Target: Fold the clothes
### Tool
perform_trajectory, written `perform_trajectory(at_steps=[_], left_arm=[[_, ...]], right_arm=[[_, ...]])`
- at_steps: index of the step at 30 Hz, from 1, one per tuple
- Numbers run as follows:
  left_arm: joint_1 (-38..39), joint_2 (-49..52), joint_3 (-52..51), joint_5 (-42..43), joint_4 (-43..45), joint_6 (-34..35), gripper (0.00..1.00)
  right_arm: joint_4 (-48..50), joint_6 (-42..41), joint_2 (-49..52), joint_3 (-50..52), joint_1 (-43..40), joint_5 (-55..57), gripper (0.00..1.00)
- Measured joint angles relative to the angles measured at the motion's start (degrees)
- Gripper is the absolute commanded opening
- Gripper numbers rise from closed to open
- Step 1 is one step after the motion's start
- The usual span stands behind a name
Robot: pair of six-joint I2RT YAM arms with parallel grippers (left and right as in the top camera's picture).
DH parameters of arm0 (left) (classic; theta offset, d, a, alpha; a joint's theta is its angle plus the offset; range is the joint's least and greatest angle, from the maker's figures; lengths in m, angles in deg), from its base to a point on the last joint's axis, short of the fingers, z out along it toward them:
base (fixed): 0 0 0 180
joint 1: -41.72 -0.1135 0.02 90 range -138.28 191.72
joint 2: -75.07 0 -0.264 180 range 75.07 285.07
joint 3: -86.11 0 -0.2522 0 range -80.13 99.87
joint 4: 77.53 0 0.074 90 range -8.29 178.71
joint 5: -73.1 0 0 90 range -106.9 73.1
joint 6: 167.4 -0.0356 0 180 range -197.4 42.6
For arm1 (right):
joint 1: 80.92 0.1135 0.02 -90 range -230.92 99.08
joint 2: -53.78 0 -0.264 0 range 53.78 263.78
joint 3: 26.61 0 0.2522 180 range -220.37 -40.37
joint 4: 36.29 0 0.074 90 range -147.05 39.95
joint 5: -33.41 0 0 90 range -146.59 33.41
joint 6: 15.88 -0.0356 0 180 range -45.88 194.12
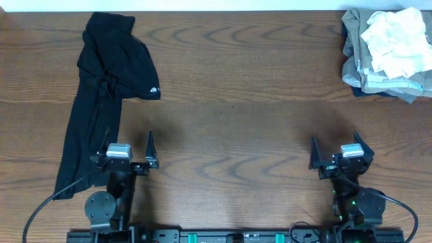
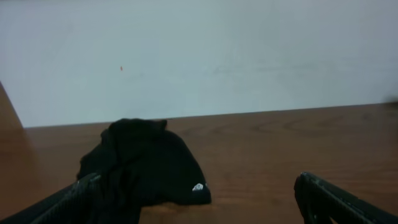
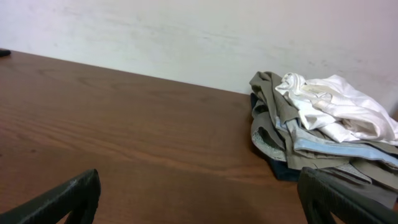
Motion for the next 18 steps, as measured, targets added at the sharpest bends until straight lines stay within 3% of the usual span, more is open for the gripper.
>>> perform_trajectory(at_steps=[18], left_arm=[[0.0,-3.0,-4.7,-1.3,-4.5,0.9,0.98]], right_arm=[[0.0,0.0,0.0,0.0,0.0,0.0,0.99]])
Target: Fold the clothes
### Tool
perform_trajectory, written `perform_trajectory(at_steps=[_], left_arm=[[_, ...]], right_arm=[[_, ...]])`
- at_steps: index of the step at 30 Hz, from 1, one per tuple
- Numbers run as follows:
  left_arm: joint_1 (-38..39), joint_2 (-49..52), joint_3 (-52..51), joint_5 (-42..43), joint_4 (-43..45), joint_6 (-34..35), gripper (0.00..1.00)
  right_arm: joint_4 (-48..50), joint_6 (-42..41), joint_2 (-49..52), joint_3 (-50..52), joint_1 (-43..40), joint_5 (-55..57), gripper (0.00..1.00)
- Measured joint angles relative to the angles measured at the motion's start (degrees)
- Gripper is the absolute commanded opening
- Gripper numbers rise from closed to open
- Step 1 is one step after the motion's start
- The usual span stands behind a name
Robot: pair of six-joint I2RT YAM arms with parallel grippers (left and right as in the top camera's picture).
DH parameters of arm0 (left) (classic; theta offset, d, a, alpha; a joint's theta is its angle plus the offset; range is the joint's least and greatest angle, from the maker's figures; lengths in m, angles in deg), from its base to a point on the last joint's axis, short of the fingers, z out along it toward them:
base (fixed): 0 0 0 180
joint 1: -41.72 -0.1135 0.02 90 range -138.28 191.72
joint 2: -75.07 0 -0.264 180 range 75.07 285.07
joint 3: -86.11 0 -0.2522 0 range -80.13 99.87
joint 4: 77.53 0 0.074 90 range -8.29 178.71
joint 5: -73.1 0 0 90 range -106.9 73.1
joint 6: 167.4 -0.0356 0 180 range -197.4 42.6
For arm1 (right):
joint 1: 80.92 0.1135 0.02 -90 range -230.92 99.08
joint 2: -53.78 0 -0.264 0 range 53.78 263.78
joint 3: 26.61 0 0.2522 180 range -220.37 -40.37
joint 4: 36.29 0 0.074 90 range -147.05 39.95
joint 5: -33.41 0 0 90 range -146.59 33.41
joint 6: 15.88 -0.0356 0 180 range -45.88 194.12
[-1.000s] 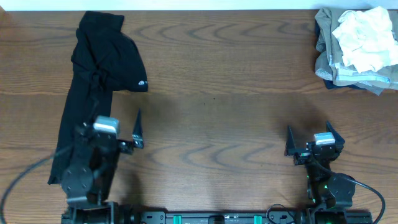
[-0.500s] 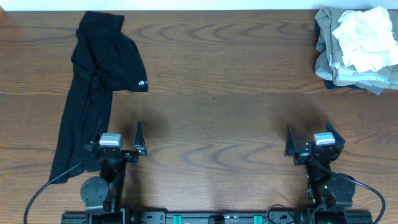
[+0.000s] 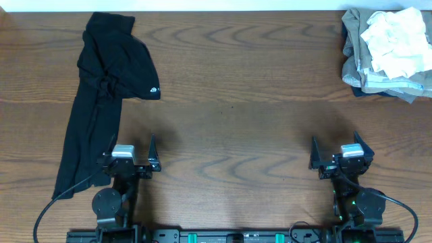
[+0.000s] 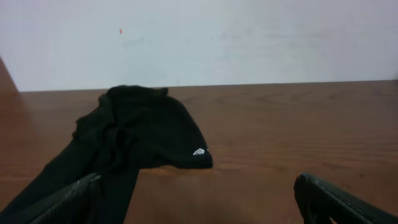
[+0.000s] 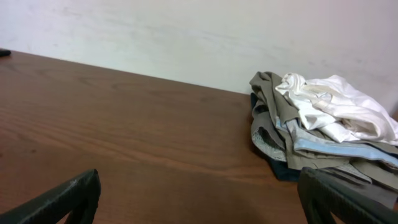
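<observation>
A black garment [image 3: 101, 88] lies crumpled along the table's left side, a small white logo showing; the left wrist view has it [image 4: 134, 130] ahead and to the left. My left gripper [image 3: 131, 150] stands open near the front edge, its left finger over the garment's lower strip, nothing held. A heap of unfolded clothes [image 3: 386, 50], white, olive and light blue, sits at the far right corner, also in the right wrist view [image 5: 323, 124]. My right gripper [image 3: 335, 148] stands open at the front right, well short of the heap.
The brown wooden table [image 3: 236, 101] runs between the garment and the heap. A pale wall [image 5: 186, 37] stands behind the far edge. Both arm bases sit at the front edge.
My left arm has shifted slightly and its camera tipped downward, so the black garment and table show higher in its view. The right arm has not moved.
</observation>
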Motion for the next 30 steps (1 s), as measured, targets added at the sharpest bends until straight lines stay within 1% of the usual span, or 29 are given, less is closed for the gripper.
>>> perform_trajectory(at_steps=[30], left_arm=[[0.0,0.0,0.2,-0.5,-0.3,0.8,0.98]], right_arm=[[0.0,0.0,0.0,0.0,0.0,0.0,0.99]])
